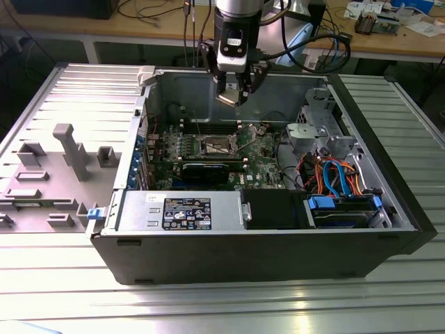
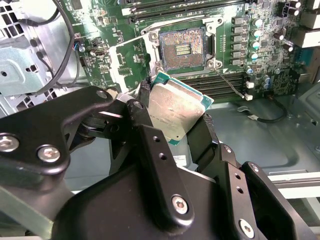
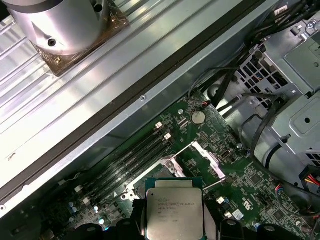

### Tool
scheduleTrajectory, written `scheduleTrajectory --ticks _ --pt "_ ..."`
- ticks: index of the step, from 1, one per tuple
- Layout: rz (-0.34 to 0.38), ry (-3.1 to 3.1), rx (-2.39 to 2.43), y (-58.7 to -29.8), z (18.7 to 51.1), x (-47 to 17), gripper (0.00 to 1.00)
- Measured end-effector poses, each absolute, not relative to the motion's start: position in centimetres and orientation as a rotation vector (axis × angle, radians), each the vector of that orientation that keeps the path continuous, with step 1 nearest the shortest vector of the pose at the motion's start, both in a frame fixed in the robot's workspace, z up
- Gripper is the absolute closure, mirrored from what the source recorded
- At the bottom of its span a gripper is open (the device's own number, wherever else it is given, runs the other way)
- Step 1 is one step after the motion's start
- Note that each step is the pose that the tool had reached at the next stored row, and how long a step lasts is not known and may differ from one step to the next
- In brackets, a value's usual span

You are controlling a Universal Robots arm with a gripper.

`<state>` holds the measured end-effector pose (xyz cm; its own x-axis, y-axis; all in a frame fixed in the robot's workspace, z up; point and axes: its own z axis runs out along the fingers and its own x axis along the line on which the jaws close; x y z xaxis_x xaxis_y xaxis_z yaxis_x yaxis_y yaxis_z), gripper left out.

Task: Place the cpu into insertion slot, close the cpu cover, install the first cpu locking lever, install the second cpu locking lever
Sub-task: 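Place the cpu into insertion slot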

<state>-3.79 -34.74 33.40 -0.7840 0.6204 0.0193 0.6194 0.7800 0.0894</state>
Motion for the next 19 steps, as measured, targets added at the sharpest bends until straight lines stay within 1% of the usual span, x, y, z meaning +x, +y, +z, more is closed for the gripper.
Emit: scheduleTrajectory --ticks 19 --pt "0.142 2.934 1.077 -34.74 33.39 -3.79 0.45"
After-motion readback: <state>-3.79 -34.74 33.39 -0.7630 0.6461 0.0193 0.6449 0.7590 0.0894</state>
